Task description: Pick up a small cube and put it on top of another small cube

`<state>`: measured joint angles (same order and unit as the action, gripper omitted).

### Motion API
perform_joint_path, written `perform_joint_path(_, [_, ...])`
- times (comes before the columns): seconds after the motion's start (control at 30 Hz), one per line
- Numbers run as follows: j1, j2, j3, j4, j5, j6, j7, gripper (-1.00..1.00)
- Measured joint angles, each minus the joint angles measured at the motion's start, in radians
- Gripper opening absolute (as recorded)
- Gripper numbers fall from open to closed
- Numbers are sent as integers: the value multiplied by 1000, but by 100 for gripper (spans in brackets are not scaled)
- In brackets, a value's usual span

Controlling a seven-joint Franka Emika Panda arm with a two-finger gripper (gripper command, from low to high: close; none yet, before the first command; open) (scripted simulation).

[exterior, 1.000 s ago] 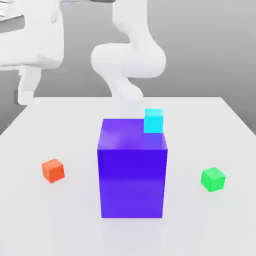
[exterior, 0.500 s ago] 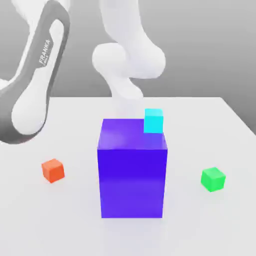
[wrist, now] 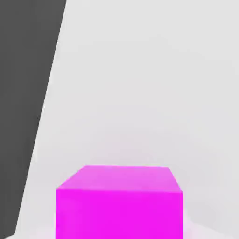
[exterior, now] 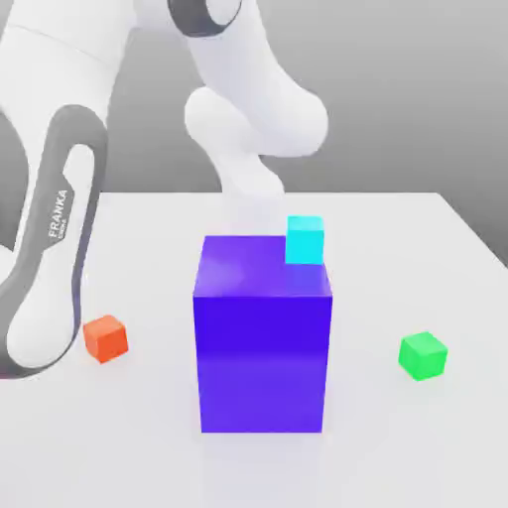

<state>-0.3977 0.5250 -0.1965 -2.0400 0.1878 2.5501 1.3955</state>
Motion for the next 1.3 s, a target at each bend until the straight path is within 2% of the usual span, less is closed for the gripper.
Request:
perform_joint_path(0.5, [276, -392, 410, -418, 46, 59, -372, -100])
perform_joint_path(0.73, [658, -604, 605, -666, 54, 98, -604, -100])
perform_joint_path(0.87, [742, -668, 691, -785, -17, 148, -666, -100])
perform_joint_path(1.1, [693, -523, 713, -794, -222, 288, -535, -100])
perform_joint_path(1.2, [711, -444, 663, -792, -357, 352, -439, -100])
perform_joint_path(1.23, [718, -430, 652, -791, -382, 364, -422, 100])
perform_joint_path(1.3, [718, -430, 652, -791, -382, 364, -422, 100])
